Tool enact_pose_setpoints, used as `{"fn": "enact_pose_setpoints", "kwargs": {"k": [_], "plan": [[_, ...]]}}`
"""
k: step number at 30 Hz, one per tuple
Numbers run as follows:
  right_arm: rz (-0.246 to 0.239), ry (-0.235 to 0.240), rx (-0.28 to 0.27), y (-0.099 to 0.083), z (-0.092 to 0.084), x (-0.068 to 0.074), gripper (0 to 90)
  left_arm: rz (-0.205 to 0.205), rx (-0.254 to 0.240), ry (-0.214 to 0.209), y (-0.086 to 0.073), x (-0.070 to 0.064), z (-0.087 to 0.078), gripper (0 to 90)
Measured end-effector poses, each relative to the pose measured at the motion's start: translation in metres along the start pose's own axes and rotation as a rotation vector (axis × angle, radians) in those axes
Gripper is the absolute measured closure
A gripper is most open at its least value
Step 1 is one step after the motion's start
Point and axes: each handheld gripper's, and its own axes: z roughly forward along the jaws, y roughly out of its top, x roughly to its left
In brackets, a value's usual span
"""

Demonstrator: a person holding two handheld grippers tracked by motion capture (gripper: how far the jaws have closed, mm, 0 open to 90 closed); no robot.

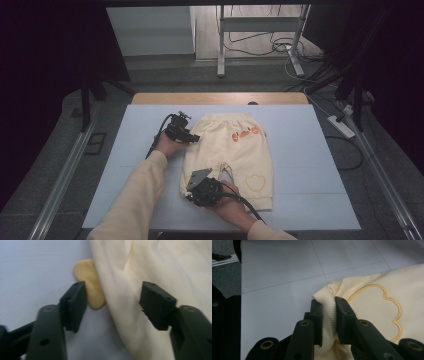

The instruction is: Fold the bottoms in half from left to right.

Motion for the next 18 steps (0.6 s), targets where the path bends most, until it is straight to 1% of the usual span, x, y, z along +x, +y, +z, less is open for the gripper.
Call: {"fn": "enact_pose_setpoints", "kwargs": {"k": [1,3,5,7,8,11,14,16,18], "plan": [[0.000,0.000,0.000,0.000,0.000,0.000,77.1,-0.008,-0.001,-0.016,0.000,0.001,0.000,42.2],[0.001,0.001,0.001,0.000,0.000,0.000,77.1,-0.007,-0.003,-0.032,-0.001,0.001,-0.001,49.2],[-0.001,0.001,0.004,0.000,0.000,0.000,77.1,-0.015,-0.002,-0.093,-0.002,0.002,0.000,65.1],[-0.006,0.001,0.008,0.000,0.000,0.000,77.1,-0.013,0.001,-0.123,-0.003,0.002,0.000,76.6],[-0.007,0.002,0.006,0.000,0.000,0.000,77.1,-0.009,0.001,-0.123,-0.003,0.002,0.000,79.5],[-0.010,-0.006,0.011,0.000,0.000,0.000,77.1,0.000,0.002,-0.117,-0.002,-0.001,-0.002,81.1],[-0.007,-0.008,0.009,0.000,0.000,0.001,77.2,0.006,-0.014,-0.133,0.001,-0.003,-0.007,81.9],[0.000,-0.002,-0.004,0.000,0.000,0.001,77.2,0.013,-0.024,-0.138,0.002,-0.004,-0.011,82.2],[0.005,-0.003,-0.012,0.000,-0.001,0.001,77.2,0.004,-0.037,-0.150,0.003,-0.004,-0.015,82.4]]}}
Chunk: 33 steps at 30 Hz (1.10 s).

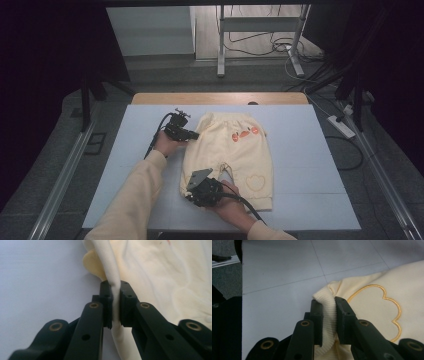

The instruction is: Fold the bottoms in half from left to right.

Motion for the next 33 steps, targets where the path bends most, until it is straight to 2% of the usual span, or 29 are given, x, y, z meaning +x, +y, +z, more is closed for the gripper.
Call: {"fn": "enact_pose_setpoints", "kwargs": {"k": [7,15,19,33], "plan": [[-0.004,0.001,0.003,0.002,-0.004,0.001,77.3,-0.006,-0.018,-0.018,0.000,0.001,-0.011,82.8],[0.006,0.011,-0.037,0.004,-0.007,0.002,77.5,0.006,-0.043,-0.031,0.003,-0.001,-0.025,83.0],[-0.005,0.012,-0.051,0.006,-0.010,0.002,77.5,0.008,-0.061,-0.043,0.004,-0.004,-0.033,83.0],[-0.013,0.023,-0.069,0.010,-0.012,0.006,77.5,0.013,-0.069,-0.041,0.001,-0.003,-0.045,83.0]]}}
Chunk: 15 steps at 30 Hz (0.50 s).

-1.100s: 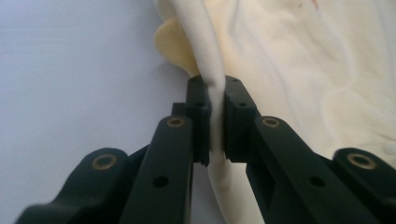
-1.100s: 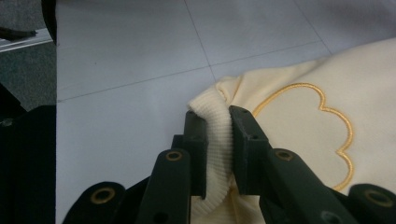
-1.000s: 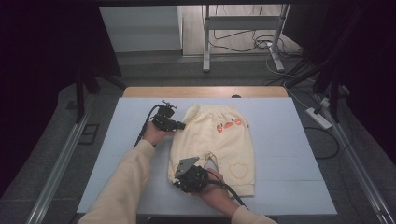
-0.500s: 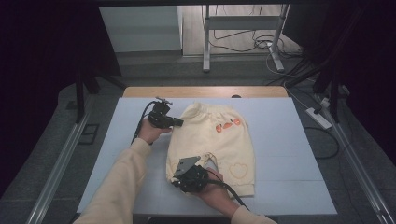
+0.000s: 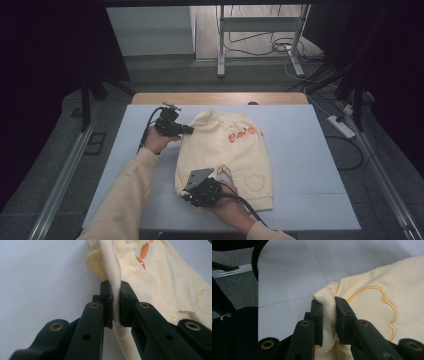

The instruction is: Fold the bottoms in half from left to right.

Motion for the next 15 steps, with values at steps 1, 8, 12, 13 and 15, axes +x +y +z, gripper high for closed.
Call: {"fn": "enact_pose_setpoints", "kwargs": {"k": [1,8,12,13,15], "plan": [[0.003,0.002,-0.004,-0.0002,0.0003,0.0001,77.6,-0.001,-0.002,-0.004,-0.0001,0.0000,-0.0006,82.9],[-0.007,-0.002,-0.015,0.0013,-0.0008,0.0016,77.5,-0.002,-0.015,-0.015,-0.0001,-0.0013,-0.0046,83.0],[-0.013,0.001,-0.019,0.0022,-0.0016,0.0022,77.5,-0.003,-0.020,-0.018,-0.0004,-0.0014,-0.0070,83.0],[-0.013,0.002,-0.020,0.0023,-0.0016,0.0023,77.5,-0.005,-0.021,-0.018,-0.0006,-0.0013,-0.0074,83.0],[-0.014,0.003,-0.021,0.0024,-0.0014,0.0024,77.6,-0.007,-0.022,-0.019,-0.0009,-0.0010,-0.0080,83.0]]}}
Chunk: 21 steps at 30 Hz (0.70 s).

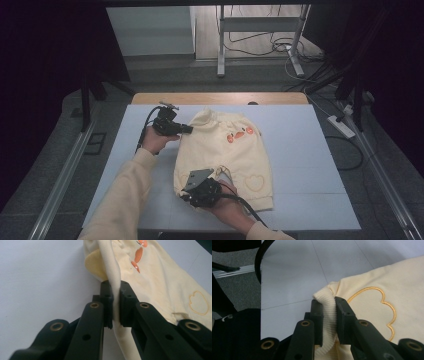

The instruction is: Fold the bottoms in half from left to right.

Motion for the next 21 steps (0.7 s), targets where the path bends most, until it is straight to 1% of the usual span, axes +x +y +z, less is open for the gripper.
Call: {"fn": "enact_pose_setpoints", "kwargs": {"k": [3,6,12,15,18,20,21], "plan": [[-0.002,-0.001,0.003,0.0005,0.0000,0.0004,77.5,-0.001,-0.006,-0.003,-0.0011,-0.0002,-0.0008,83.0],[-0.007,-0.004,-0.006,0.0014,0.0002,0.0013,77.7,-0.001,-0.005,-0.002,-0.0026,0.0008,-0.0015,83.0],[-0.002,0.005,-0.009,0.0026,0.0019,0.0017,78.0,0.000,-0.008,-0.004,-0.0035,0.0024,-0.0045,82.9],[-0.005,0.007,0.001,0.0028,0.0030,0.0014,78.1,0.005,-0.011,-0.009,-0.0037,0.0030,-0.0045,82.9],[0.002,0.009,-0.004,0.0027,0.0053,0.0011,78.1,0.003,-0.014,-0.014,-0.0042,0.0046,-0.0048,83.0],[0.013,0.013,0.001,0.0029,0.0066,0.0006,78.1,0.002,-0.017,-0.018,-0.0048,0.0055,-0.0055,83.0],[0.011,0.015,0.004,0.0031,0.0069,0.0000,78.1,0.005,-0.017,-0.018,-0.0053,0.0059,-0.0062,83.0]]}}
